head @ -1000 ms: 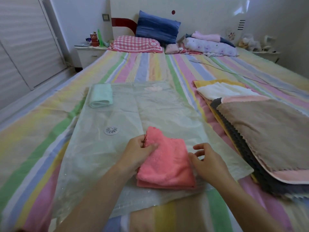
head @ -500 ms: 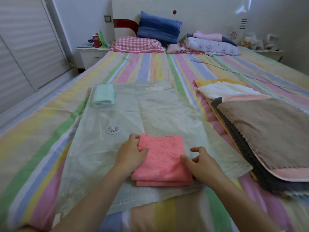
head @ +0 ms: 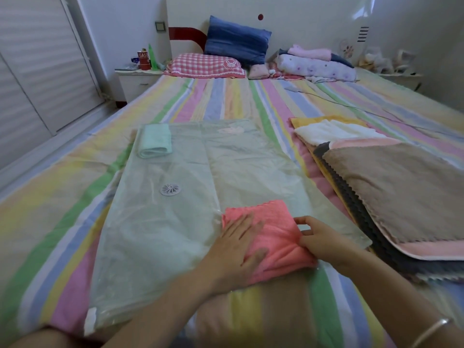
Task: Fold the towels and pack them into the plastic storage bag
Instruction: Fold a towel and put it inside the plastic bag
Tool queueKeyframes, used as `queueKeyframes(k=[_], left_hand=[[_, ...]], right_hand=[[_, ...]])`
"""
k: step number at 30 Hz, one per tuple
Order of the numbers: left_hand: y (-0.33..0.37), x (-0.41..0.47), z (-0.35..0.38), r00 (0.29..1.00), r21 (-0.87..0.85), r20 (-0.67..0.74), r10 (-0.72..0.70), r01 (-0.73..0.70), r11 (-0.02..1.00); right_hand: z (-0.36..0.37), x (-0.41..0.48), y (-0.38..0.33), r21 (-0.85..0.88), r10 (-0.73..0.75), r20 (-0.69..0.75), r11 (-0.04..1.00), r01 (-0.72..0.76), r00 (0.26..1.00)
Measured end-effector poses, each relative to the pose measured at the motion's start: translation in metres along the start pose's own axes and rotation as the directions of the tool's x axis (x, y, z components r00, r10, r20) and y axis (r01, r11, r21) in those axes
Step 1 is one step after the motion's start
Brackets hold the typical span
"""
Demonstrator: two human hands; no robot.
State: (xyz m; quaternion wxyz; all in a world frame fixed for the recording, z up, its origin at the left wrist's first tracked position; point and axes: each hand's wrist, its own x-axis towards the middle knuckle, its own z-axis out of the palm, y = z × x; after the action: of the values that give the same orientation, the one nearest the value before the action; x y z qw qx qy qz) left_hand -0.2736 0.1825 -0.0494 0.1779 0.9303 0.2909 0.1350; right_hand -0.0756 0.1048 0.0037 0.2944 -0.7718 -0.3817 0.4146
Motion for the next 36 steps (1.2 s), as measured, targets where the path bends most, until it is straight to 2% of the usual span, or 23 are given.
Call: queueKeyframes(k=[3, 5, 7, 9, 12, 14, 16, 19, 22, 26, 29, 36], left_hand=[[-0.003, -0.005, -0.012, 0.980, -0.155, -0.193, -0.053, 0.023, 0.988], [-0.008, -0.010, -0.022, 0.942, -0.138, -0.318, -0.106, 0.065, 0.988], [-0.012, -0.016, -0.031, 0.923, -0.078, -0.366, -0.120, 0.098, 0.992], [-0.009, -0.023, -0.038, 0.956, -0.009, -0.280, -0.082, 0.083, 0.996], [-0.006, -0.033, -0.040, 0.998, 0.068, -0.058, 0.004, 0.000, 0.998], [-0.005, -0.034, -0.042, 0.999, 0.146, 0.044, 0.018, -0.025, 0.989], [-0.006, -0.034, -0.045, 0.996, 0.193, 0.089, 0.013, -0.030, 0.981], [-0.004, -0.033, -0.049, 0.992, 0.231, 0.126, 0.019, -0.048, 0.972], [-0.004, -0.033, -0.050, 0.989, 0.238, 0.147, 0.015, -0.050, 0.970], [-0.009, -0.035, -0.053, 0.981, 0.217, 0.192, 0.033, -0.075, 0.973], [-0.012, -0.040, -0.055, 0.975, 0.192, 0.218, 0.038, -0.081, 0.978], [-0.018, -0.044, -0.058, 0.986, -0.001, 0.167, -0.022, 0.023, 1.000]], right_hand=[[-0.006, 0.007, 0.000, -0.213, -0.099, -0.140, 0.975, 0.068, 0.985], [-0.009, 0.009, -0.004, -0.323, -0.140, -0.167, 0.943, 0.080, 0.976], [-0.003, 0.003, -0.014, -0.401, -0.116, -0.137, 0.915, 0.052, 0.984], [0.005, 0.000, -0.019, -0.576, -0.113, -0.099, 0.817, 0.036, 0.989], [0.015, 0.002, -0.024, -0.748, -0.138, -0.077, 0.663, 0.035, 0.987], [0.018, 0.001, -0.032, -0.842, -0.273, -0.071, 0.532, 0.089, 0.959], [0.024, -0.003, -0.040, -0.913, -0.462, -0.074, 0.388, 0.127, 0.884], [0.040, -0.017, -0.044, -0.964, -0.562, 0.003, 0.219, 0.151, 0.827], [0.053, -0.032, -0.041, -0.944, -0.502, 0.021, 0.274, 0.182, 0.865], [0.062, -0.042, -0.035, -0.964, -0.464, 0.061, 0.201, 0.172, 0.884], [0.061, -0.040, -0.033, -0.945, -0.462, 0.018, 0.282, 0.166, 0.887], [0.037, -0.033, -0.028, -0.917, -0.439, -0.043, 0.373, 0.138, 0.898]])
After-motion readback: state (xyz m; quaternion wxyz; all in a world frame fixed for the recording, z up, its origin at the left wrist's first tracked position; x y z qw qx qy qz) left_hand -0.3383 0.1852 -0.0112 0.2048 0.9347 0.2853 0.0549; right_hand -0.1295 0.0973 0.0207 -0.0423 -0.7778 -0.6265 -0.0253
